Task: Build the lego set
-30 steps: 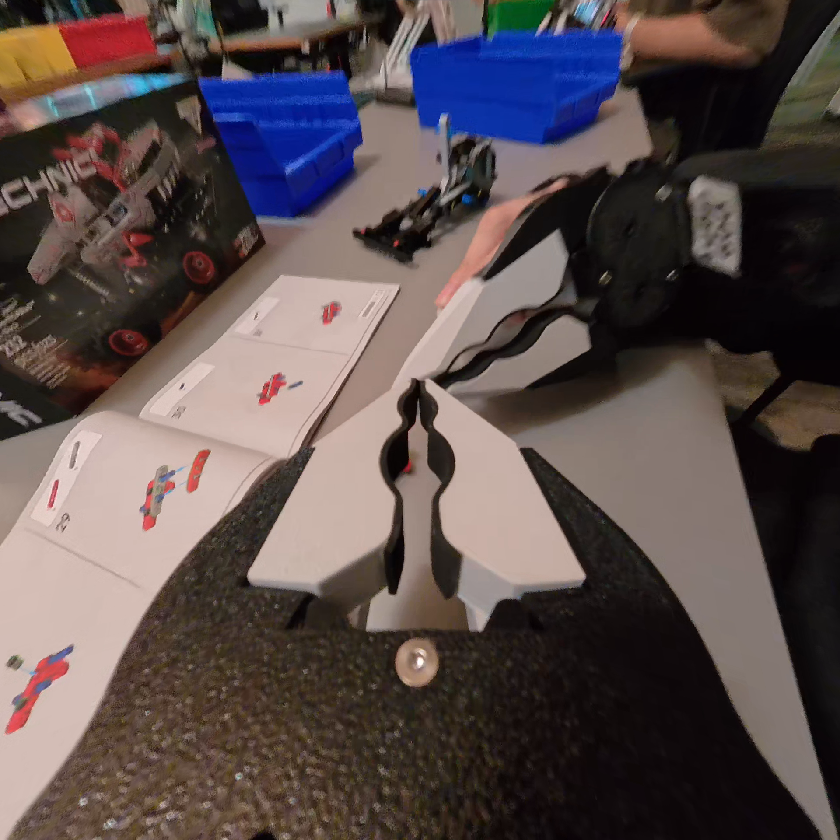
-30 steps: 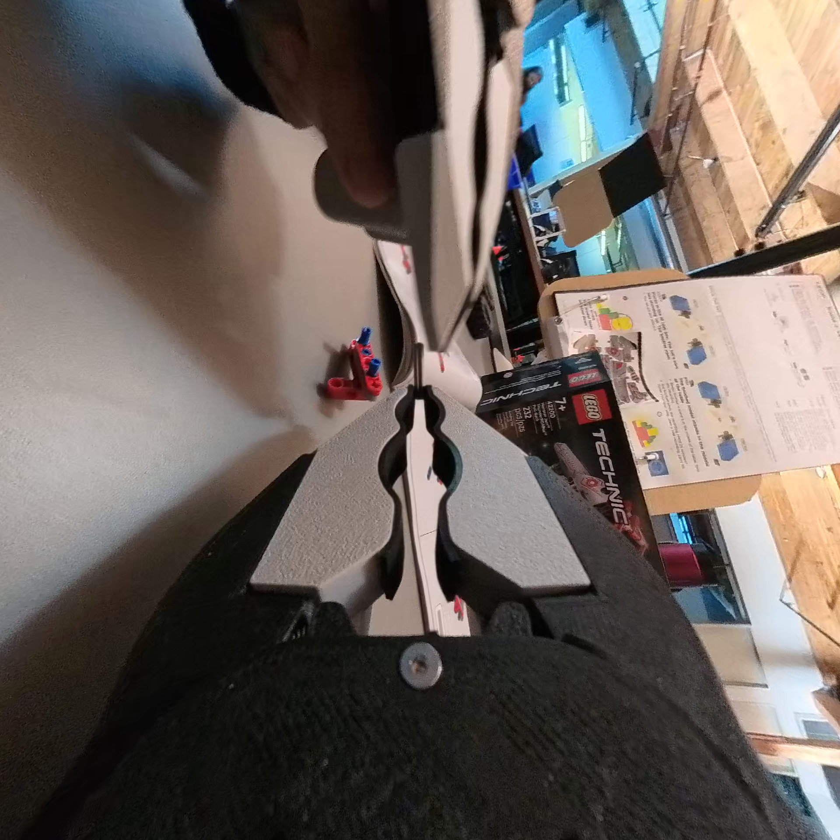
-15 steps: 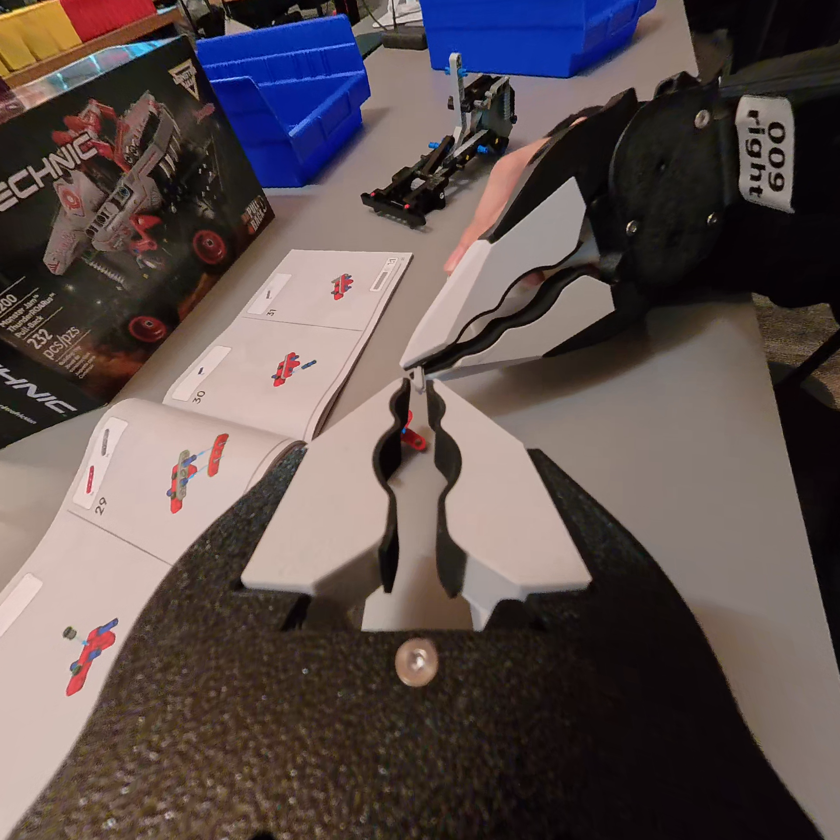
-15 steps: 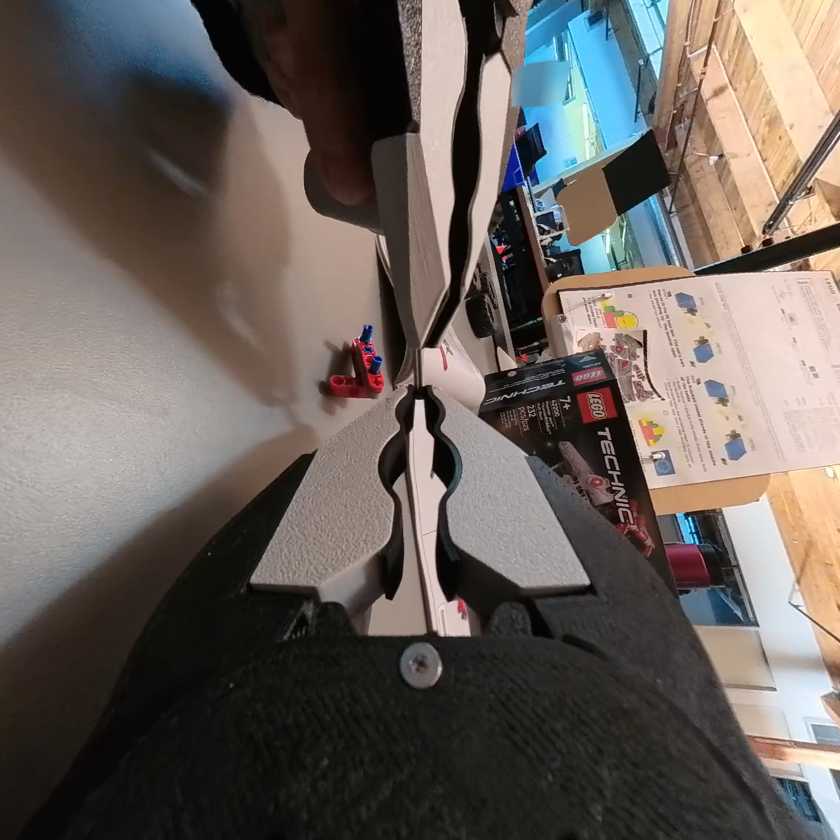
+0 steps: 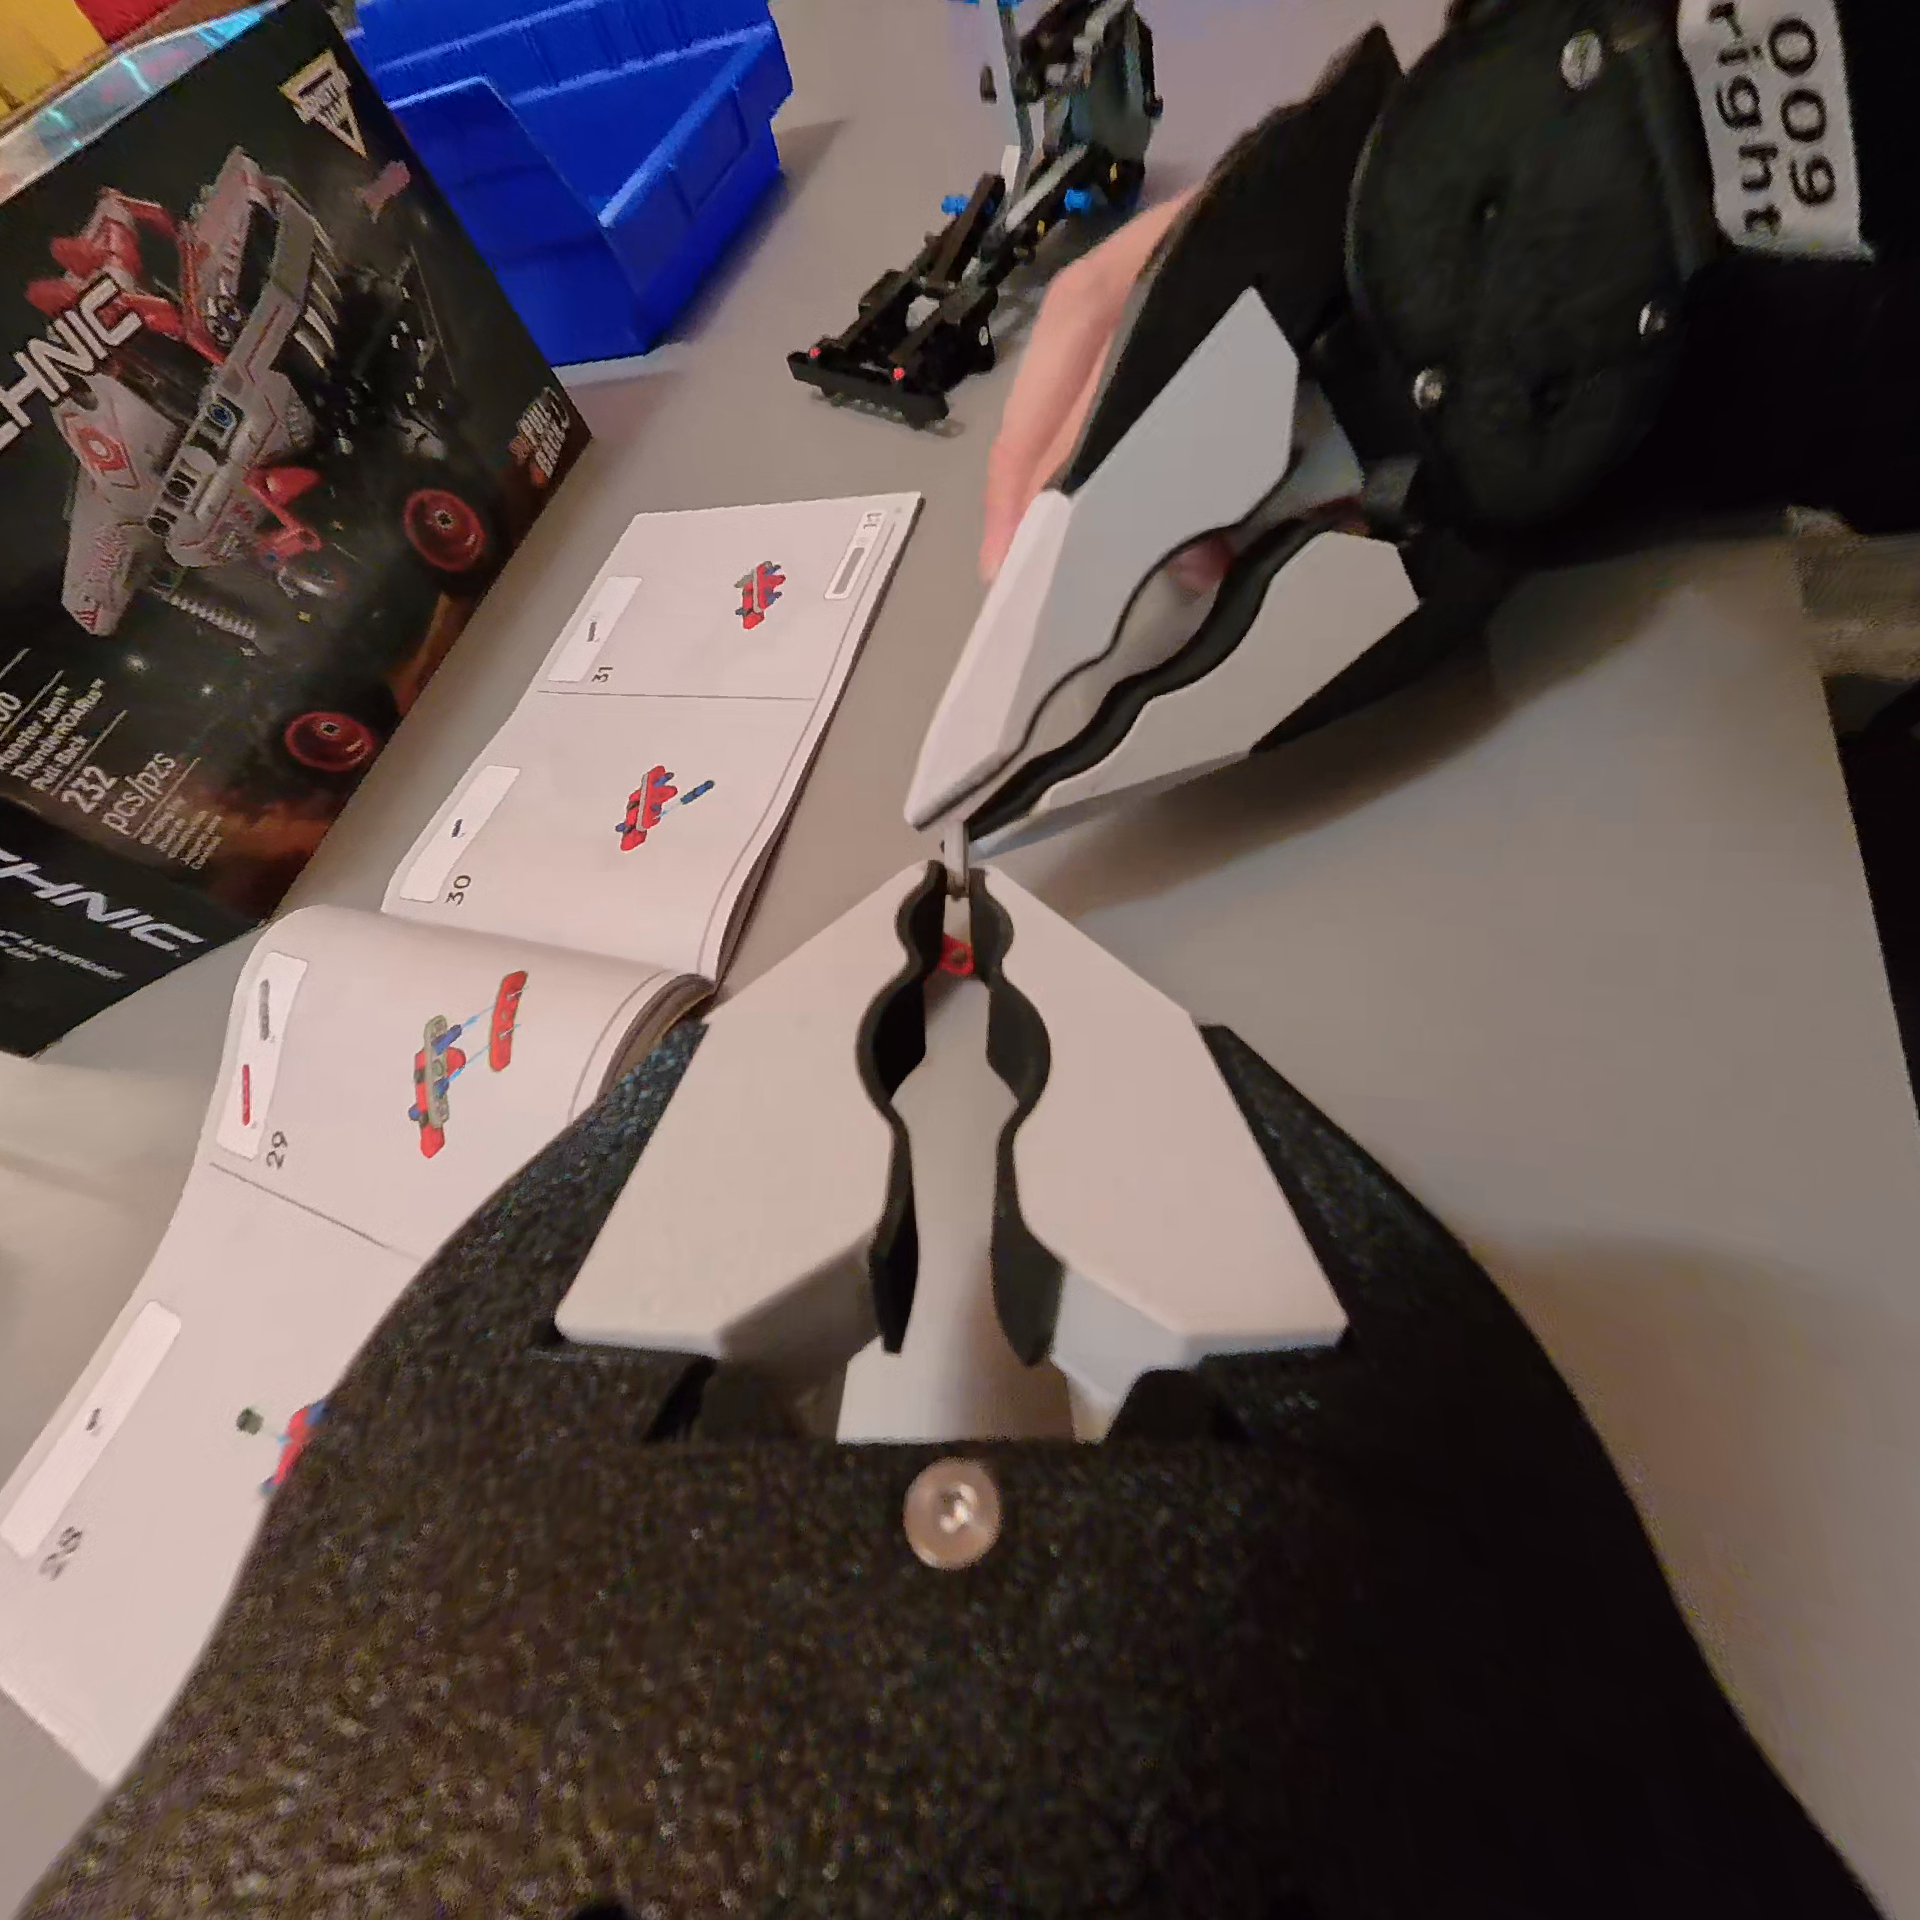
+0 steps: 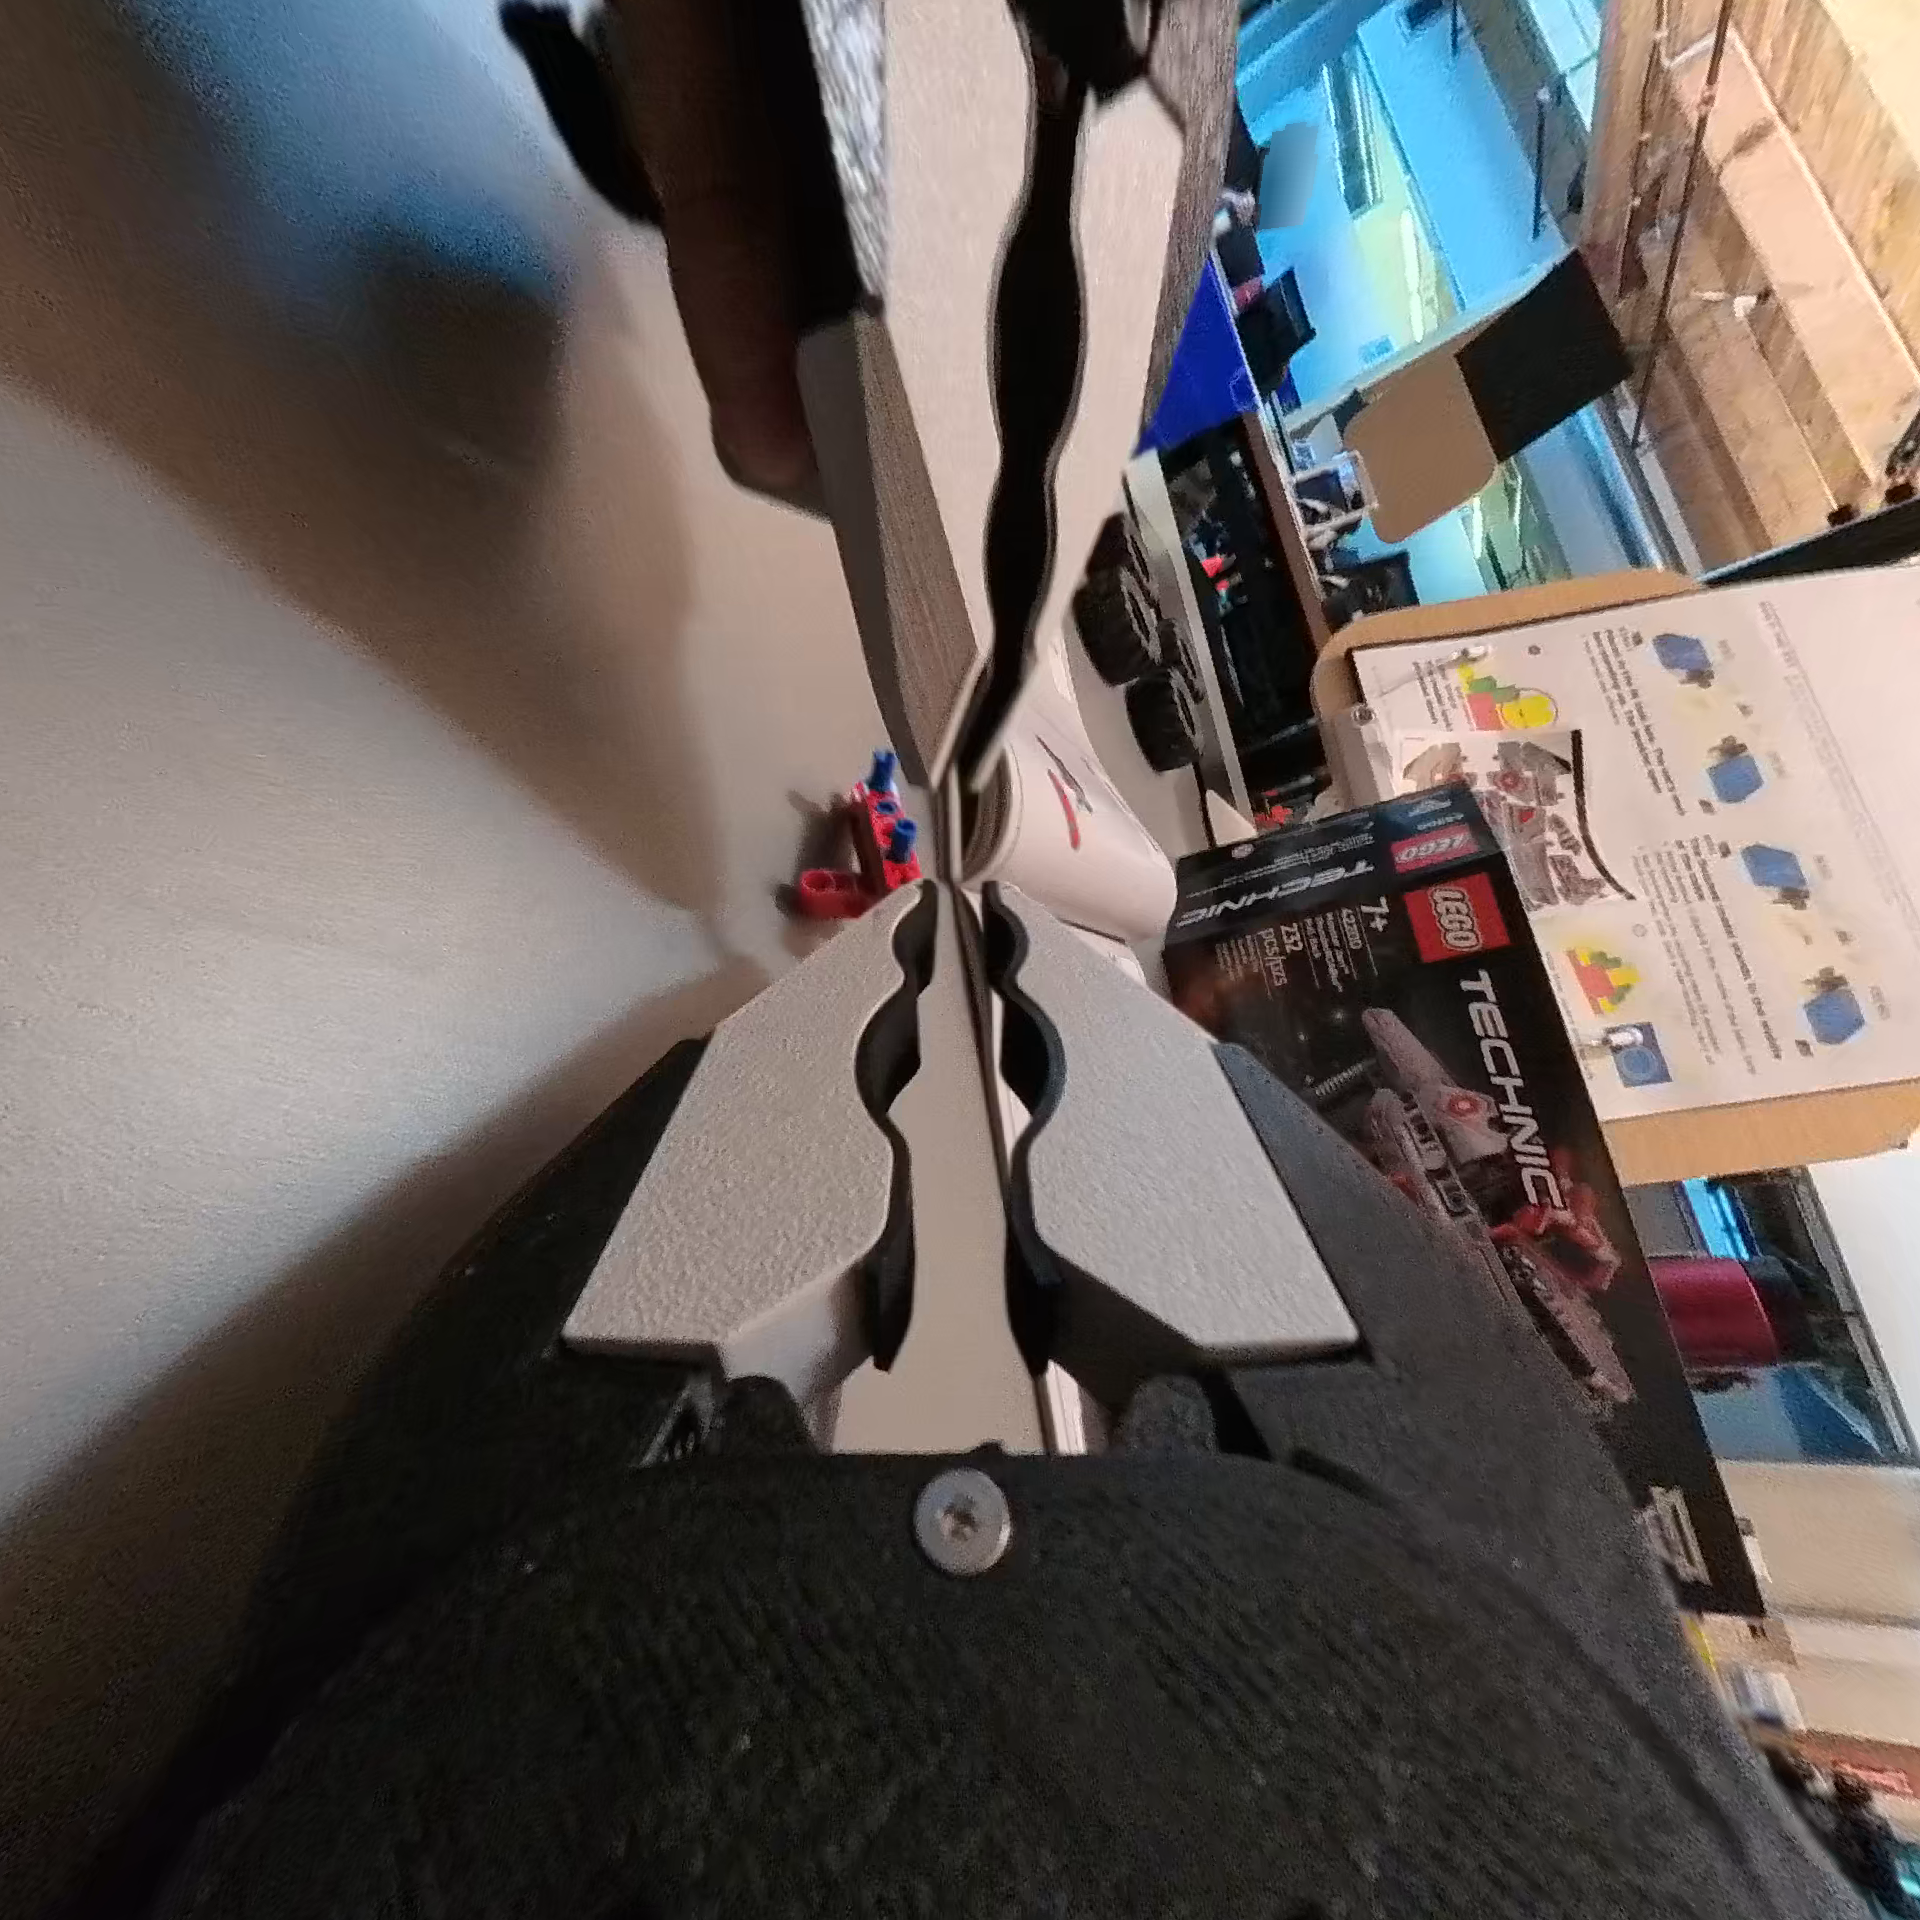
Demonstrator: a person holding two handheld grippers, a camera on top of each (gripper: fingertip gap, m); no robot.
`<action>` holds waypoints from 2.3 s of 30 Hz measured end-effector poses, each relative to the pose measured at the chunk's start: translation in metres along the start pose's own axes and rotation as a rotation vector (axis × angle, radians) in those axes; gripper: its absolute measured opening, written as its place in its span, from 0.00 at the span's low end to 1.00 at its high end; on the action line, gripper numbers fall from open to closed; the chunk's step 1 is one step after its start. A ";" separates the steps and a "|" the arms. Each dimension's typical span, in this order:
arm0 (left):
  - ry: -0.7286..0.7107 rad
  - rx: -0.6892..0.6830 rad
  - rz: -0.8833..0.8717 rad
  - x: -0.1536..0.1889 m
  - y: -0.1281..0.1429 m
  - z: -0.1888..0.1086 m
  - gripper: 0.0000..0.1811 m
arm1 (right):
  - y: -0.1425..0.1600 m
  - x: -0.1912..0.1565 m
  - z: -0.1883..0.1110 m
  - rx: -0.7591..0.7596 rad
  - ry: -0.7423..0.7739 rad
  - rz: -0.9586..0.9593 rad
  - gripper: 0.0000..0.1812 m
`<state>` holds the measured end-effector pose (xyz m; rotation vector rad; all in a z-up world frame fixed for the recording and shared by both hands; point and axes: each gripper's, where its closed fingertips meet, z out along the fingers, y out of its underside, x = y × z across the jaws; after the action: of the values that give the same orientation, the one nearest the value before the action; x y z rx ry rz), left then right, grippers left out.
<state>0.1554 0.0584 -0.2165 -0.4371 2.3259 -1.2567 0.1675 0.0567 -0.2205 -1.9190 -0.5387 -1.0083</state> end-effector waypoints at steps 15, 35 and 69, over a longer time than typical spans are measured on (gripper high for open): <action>-0.124 -0.222 0.219 -0.005 0.011 0.001 0.01 | 0.014 -0.016 0.020 -0.045 -0.166 0.002 0.07; -0.157 -0.330 0.357 -0.009 0.016 -0.012 0.01 | 0.002 -0.016 0.024 0.030 -0.189 0.102 0.06; -0.136 -0.230 0.219 -0.023 0.009 -0.047 0.01 | -0.018 -0.013 0.038 -0.070 -0.018 -0.244 0.00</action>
<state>0.1490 0.1067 -0.1957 -0.3202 2.3367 -0.8363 0.1642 0.0989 -0.2331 -1.9581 -0.7711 -1.1790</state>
